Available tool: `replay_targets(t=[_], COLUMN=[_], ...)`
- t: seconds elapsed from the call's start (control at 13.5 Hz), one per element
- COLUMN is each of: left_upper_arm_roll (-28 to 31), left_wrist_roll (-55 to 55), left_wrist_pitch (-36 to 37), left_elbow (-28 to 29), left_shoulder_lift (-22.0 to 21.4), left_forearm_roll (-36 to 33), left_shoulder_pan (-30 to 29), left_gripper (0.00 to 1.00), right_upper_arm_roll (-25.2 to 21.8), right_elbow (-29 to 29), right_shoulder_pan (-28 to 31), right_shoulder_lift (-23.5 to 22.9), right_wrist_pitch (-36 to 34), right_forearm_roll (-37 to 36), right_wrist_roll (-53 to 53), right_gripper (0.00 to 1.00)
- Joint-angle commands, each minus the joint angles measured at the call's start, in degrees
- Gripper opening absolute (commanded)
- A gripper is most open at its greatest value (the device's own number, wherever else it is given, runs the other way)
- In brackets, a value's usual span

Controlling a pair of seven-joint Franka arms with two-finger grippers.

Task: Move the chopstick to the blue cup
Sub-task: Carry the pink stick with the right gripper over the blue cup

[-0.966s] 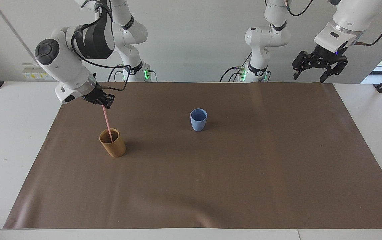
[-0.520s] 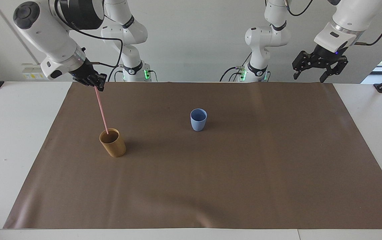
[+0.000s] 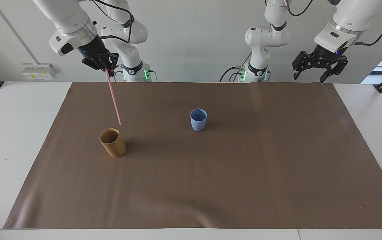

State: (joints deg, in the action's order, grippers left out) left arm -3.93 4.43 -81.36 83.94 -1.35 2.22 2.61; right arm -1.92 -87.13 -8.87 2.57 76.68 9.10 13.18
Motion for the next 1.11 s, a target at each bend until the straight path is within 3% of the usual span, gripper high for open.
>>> replay_targets(t=[0.0, 0.15, 0.59, 1.04], left_upper_arm_roll=[-0.64, -0.64, -0.64, -0.64], left_wrist_roll=[0.66, 0.66, 0.66, 0.66], left_wrist_pitch=[0.24, 0.15, 0.15, 0.24], left_elbow=[1.49, 1.49, 1.49, 1.49], left_shoulder_lift=[-1.37, -1.37, -1.46, -1.46], left_forearm_roll=[-0.72, -0.72, -0.73, -0.72], left_shoulder_pan=[-1.03, -1.03, -0.94, -1.03], left_gripper=[1.00, 1.00, 1.00, 1.00], right_upper_arm_roll=[5.94, 8.41, 8.60, 8.60], right_elbow=[-0.32, -0.58, -2.25, -6.82], right_shoulder_pan=[-0.36, -1.93, -15.80, -21.01], right_shoulder_lift=[0.25, -0.28, -4.23, -7.14], right_wrist_pitch=[2.85, 5.40, 13.65, 18.59], right_forearm_roll=[3.28, 6.27, 10.50, 14.02], right_wrist_roll=[9.37, 17.02, 38.21, 43.43], right_gripper=[0.00, 0.00, 0.00, 0.00])
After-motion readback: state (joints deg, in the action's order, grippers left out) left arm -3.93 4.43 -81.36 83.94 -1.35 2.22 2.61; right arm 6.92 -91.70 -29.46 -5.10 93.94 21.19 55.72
